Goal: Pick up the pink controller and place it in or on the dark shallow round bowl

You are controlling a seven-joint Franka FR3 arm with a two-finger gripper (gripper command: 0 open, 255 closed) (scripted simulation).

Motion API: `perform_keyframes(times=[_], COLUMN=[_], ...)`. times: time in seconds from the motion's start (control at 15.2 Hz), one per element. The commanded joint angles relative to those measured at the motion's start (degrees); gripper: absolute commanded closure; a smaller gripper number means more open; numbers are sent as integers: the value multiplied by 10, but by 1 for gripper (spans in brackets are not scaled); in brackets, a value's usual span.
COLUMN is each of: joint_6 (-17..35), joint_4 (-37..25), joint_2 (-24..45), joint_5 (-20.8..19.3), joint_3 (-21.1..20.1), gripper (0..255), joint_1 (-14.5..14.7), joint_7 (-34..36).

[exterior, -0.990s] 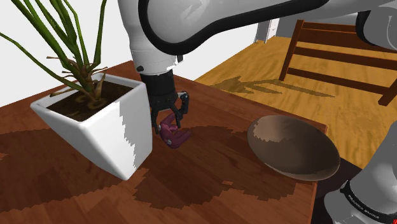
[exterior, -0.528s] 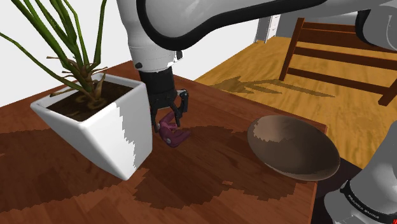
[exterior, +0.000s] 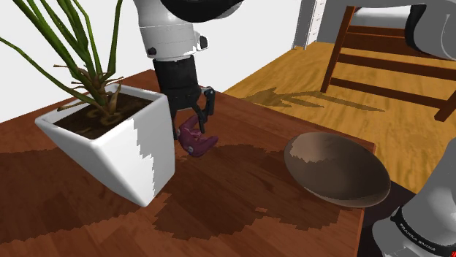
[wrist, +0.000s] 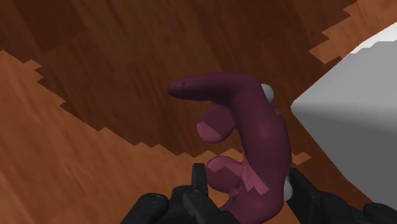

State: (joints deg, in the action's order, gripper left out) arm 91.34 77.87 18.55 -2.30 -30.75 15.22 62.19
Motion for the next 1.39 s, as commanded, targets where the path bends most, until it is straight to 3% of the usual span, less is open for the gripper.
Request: perform_keyframes(times=[0.0, 0.79, 1.06, 1.32], joint_6=[-19, -134, -78, -56], joint_4=[-23, -183, 4, 134], joint_2=[5, 50, -90, -212], joint_5=[-2, -25, 44, 104], joint_3=[0, -1, -7, 7], gripper=[255, 255, 255, 255], joint_1=[2, 34, -30, -61], joint_7=[1, 17, -14, -55])
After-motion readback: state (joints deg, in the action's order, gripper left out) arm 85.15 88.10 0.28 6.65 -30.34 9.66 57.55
